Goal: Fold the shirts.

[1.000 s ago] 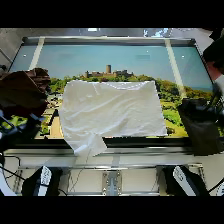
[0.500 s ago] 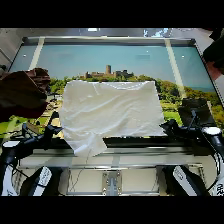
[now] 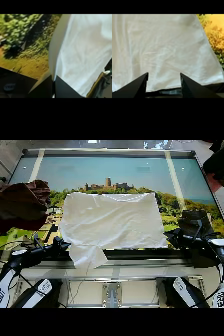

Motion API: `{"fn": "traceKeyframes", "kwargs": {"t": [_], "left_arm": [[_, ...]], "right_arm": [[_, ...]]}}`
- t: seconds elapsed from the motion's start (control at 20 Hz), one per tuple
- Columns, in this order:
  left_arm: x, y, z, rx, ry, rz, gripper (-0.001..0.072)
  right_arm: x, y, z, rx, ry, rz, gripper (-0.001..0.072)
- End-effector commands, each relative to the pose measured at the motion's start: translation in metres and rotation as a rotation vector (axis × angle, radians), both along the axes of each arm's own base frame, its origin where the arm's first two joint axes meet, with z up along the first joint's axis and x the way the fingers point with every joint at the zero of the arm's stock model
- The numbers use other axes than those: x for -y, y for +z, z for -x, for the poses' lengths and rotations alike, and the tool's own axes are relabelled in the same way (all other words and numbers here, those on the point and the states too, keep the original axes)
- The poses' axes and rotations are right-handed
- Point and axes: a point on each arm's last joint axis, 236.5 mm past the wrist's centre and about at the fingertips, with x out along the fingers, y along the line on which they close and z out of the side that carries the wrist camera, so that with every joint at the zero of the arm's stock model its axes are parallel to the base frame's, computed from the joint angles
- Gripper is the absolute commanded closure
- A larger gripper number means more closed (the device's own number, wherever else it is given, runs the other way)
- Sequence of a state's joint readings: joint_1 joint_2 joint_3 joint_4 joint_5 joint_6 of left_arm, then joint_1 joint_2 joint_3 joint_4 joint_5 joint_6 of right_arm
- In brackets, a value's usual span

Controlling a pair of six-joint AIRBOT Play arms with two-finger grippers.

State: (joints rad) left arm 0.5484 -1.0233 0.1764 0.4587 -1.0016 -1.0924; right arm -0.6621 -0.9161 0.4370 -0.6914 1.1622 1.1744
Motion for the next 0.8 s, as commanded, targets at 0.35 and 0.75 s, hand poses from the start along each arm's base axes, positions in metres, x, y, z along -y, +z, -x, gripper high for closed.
{"fn": "traceKeyframes", "kwargs": {"t": [0.35, 0.75], "left_arm": [[0.012, 0.002, 0.001, 0.025, -0.059, 0.004, 0.0695], [0.012, 0.002, 0.001, 0.025, -0.059, 0.004, 0.0695]], "right_arm": [[-0.009, -0.044, 0.065, -0.292, 0.034, -0.004, 0.0268], [-0.002, -0.06, 0.029, -0.265, -0.163, -0.103, 0.0269]]}}
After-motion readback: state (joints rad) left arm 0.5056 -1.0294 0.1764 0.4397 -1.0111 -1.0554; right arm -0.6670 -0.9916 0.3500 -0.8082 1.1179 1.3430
